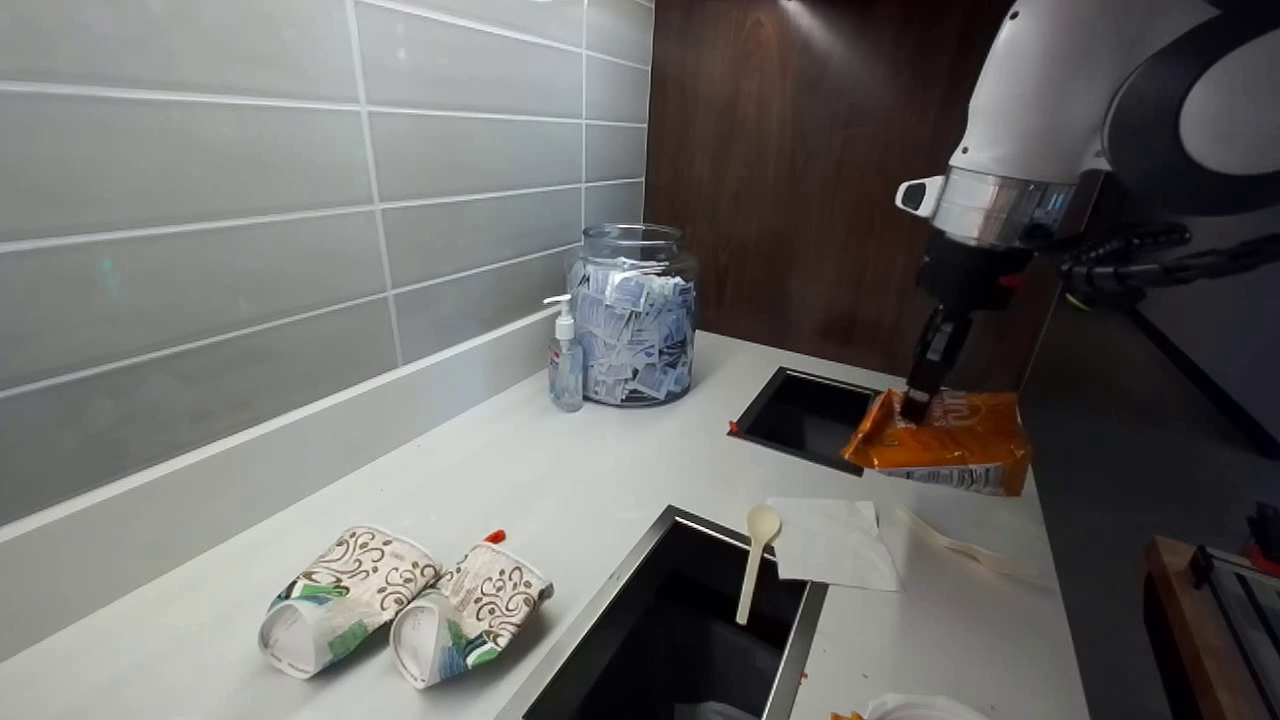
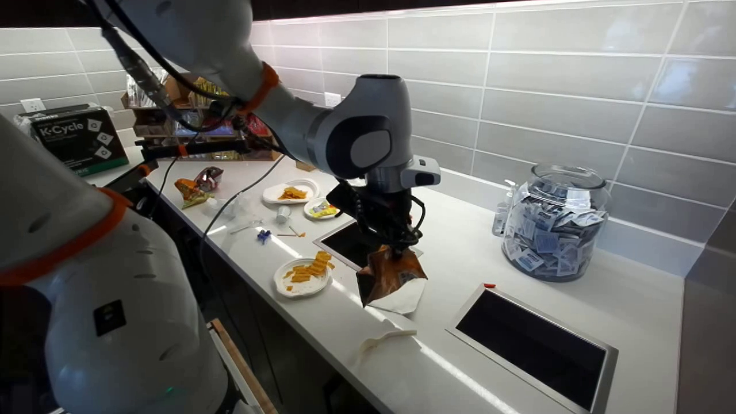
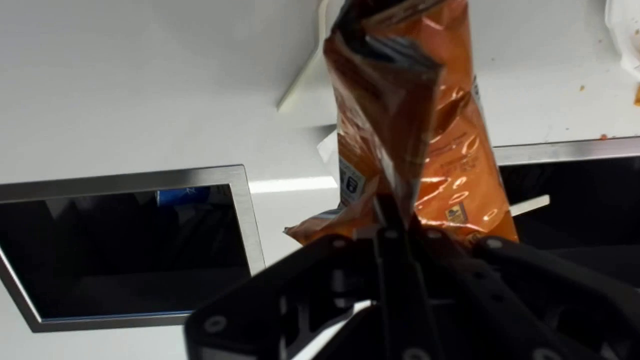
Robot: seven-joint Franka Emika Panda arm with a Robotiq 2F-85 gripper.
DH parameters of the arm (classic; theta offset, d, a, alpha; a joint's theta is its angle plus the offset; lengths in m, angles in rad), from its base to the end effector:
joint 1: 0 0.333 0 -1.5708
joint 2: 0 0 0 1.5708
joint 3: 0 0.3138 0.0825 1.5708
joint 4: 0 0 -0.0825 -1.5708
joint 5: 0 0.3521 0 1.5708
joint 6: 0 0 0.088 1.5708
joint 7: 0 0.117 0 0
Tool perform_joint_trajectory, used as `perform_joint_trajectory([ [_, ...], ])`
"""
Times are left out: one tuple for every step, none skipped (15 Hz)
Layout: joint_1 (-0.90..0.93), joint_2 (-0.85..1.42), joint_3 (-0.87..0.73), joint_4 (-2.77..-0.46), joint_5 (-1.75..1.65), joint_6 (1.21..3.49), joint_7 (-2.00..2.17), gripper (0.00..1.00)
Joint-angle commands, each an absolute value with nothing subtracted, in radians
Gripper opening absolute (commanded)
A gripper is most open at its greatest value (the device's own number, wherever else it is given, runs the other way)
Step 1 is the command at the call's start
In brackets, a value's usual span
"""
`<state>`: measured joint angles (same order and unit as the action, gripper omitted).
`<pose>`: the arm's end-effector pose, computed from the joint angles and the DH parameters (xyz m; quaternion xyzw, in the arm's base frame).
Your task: Empty the bag of chips onto the empty white plate
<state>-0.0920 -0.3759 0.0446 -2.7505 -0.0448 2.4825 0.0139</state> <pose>0.3649 -0.0182 0.3520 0.9982 -0.0148 0.0532 0.0238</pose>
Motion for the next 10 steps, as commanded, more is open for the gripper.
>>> perform_joint_trajectory([
  [-0.115,-0.293,0.061,-2.749,-0.108,2.542,0.143,0.0],
  [-0.118,-0.278,0.064,-2.749,-0.119,2.551,0.171,0.0],
  [-0.118,-0.263,0.065,-2.75,-0.129,2.554,0.194,0.0],
  [-0.118,-0.249,0.066,-2.749,-0.139,2.555,0.216,0.0],
  [-0.117,-0.234,0.067,-2.749,-0.147,2.555,0.236,0.0],
  [-0.112,-0.22,0.066,-2.749,-0.148,2.553,0.25,0.0],
  [-0.109,-0.208,0.065,-2.749,-0.15,2.559,0.263,0.0],
  [-0.107,-0.197,0.064,-2.749,-0.152,2.561,0.272,0.0],
  [-0.106,-0.187,0.063,-2.749,-0.153,2.564,0.28,0.0],
  [-0.104,-0.179,0.061,-2.749,-0.152,2.569,0.288,0.15],
])
